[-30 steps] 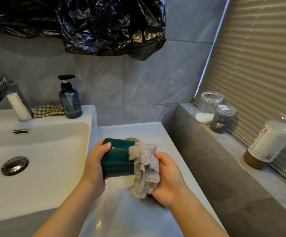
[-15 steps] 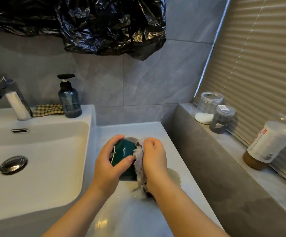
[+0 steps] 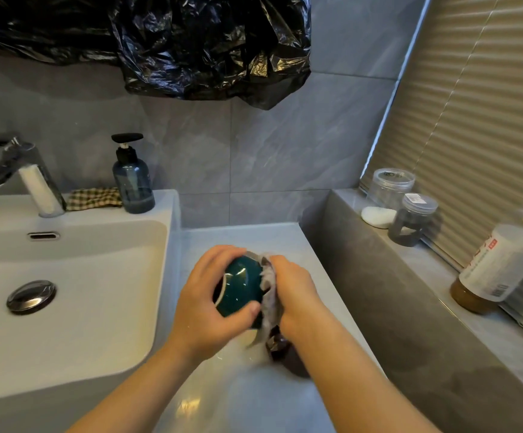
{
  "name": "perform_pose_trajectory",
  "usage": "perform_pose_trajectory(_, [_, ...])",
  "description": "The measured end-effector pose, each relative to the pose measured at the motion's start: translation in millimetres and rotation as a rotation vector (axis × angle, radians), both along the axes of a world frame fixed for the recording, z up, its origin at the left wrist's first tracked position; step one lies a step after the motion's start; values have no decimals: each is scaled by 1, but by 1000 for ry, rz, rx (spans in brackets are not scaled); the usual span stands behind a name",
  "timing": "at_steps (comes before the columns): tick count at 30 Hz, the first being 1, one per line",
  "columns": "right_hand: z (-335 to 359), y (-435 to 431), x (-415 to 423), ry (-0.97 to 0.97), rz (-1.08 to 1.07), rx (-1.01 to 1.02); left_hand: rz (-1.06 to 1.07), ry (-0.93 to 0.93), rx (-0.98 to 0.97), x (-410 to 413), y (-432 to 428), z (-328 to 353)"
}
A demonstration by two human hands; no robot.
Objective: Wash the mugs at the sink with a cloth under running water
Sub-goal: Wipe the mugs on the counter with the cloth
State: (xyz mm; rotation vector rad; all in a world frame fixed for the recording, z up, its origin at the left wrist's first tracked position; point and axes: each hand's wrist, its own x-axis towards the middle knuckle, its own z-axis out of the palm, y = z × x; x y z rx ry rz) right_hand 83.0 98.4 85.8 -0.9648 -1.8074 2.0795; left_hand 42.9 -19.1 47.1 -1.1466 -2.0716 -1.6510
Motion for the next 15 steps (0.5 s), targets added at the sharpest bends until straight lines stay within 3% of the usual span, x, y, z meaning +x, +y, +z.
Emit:
perform_pose_trajectory(1, [4,5,0,-35,43,-34,-18,139,-80,-4,-3,-4])
perform_pose_trajectory(3, [4,7,0,-30,28,-15,-101,120,-121,-11,-4,-6])
perform_pose_trajectory(5, [-1,-4,6,101,-74,65,-197,-237,34,-8,1,0])
perform_pose_trajectory(8, [-16,-31,25,304,-46,438,-298,-1103,373,-3,13,7])
perform_pose_trajectory(10, [-27,-41,34,326,1,663,-322,-1339,370,2,17,6])
perform_pose_trajectory(12, [-28,-35,31,369,-66,577,-272,-1185,371,8,20,5])
perform_pose_trajectory(13, [-31,-28,26,373,-131,451,-216,-984,372,10,19,5])
perform_pose_trajectory(15, [-28,-11,14,258,-187,102,-118,-396,203,8,12,0])
